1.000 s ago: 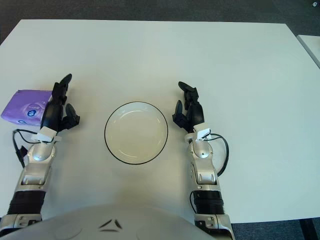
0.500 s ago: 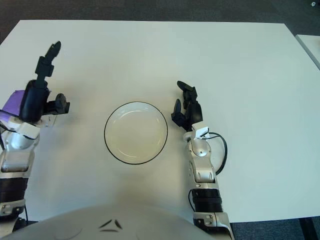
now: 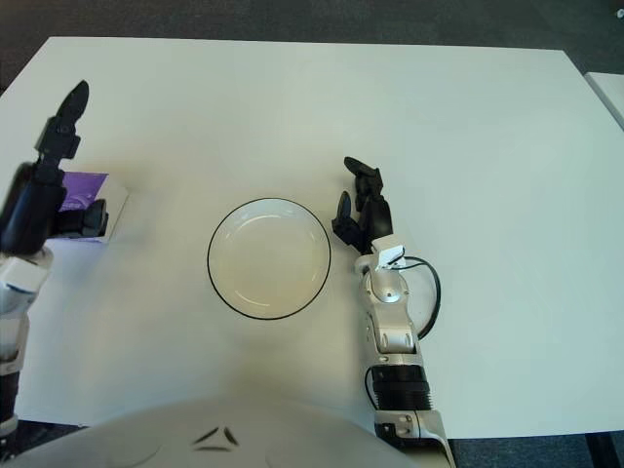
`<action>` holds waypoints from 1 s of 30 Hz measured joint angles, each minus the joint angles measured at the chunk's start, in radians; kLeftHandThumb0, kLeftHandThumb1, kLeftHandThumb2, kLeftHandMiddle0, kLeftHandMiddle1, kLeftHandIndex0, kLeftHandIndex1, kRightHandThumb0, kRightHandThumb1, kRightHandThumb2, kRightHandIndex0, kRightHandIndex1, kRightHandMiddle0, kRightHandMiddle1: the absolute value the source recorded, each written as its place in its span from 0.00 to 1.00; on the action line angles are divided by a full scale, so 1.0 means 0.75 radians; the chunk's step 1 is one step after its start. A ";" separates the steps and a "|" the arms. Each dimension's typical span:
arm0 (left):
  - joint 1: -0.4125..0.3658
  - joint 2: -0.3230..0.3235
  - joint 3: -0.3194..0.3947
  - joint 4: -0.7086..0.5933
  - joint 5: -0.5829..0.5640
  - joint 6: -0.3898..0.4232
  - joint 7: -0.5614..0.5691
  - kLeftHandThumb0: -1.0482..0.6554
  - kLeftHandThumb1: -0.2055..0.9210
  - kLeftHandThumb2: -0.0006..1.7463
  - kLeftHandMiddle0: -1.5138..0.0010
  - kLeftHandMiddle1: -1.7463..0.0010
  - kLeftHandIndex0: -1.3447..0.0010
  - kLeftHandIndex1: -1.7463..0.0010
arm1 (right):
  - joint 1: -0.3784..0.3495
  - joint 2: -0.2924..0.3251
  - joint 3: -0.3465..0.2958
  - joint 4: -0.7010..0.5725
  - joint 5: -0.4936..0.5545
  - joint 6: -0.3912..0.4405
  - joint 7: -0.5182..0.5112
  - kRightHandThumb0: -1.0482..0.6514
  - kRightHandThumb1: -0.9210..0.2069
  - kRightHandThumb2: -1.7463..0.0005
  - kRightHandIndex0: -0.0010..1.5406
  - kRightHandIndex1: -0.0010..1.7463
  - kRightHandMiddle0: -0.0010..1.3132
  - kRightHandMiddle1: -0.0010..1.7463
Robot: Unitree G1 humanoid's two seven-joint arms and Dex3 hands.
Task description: Put the tissue paper into the plate.
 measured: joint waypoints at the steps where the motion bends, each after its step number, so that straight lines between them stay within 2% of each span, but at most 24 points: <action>1: -0.006 0.013 0.014 -0.016 0.018 0.001 0.000 0.00 1.00 0.51 0.94 1.00 1.00 0.95 | -0.001 0.003 0.003 0.000 -0.001 0.000 0.000 0.27 0.00 0.50 0.22 0.03 0.00 0.47; 5: -0.005 0.041 0.050 -0.054 0.085 -0.019 0.009 0.00 1.00 0.53 0.94 1.00 1.00 0.96 | -0.008 0.008 0.007 0.000 -0.002 -0.002 0.000 0.26 0.00 0.50 0.22 0.03 0.00 0.46; 9: 0.066 0.055 0.135 -0.051 0.121 -0.089 0.017 0.00 1.00 0.54 0.93 1.00 1.00 0.95 | -0.014 0.008 0.008 0.000 -0.005 -0.002 -0.001 0.26 0.00 0.50 0.22 0.03 0.00 0.46; 14: 0.213 0.135 0.341 -0.056 0.111 -0.126 -0.040 0.00 1.00 0.54 0.93 1.00 1.00 0.95 | -0.016 0.009 0.007 0.006 -0.010 -0.002 -0.004 0.26 0.00 0.50 0.22 0.03 0.00 0.46; 18: 0.335 0.223 0.515 -0.071 0.079 -0.113 -0.149 0.00 1.00 0.53 0.95 1.00 1.00 0.95 | -0.015 0.010 0.004 0.012 -0.011 -0.002 -0.005 0.26 0.00 0.50 0.22 0.03 0.00 0.46; 20: 0.376 0.259 0.568 -0.085 0.078 -0.086 -0.208 0.00 1.00 0.52 0.97 1.00 1.00 0.95 | -0.016 0.009 0.000 0.015 -0.012 -0.002 -0.008 0.26 0.00 0.50 0.22 0.03 0.00 0.46; 24: 0.400 0.329 0.599 -0.118 0.110 -0.003 -0.322 0.00 1.00 0.49 0.99 1.00 1.00 0.96 | -0.027 0.008 0.000 0.032 -0.013 -0.001 -0.010 0.26 0.00 0.50 0.22 0.03 0.00 0.46; 30: 0.342 0.479 0.595 -0.116 0.219 0.094 -0.423 0.00 1.00 0.48 0.98 1.00 1.00 0.92 | -0.040 0.008 0.001 0.042 -0.013 -0.002 -0.009 0.26 0.00 0.50 0.22 0.03 0.00 0.46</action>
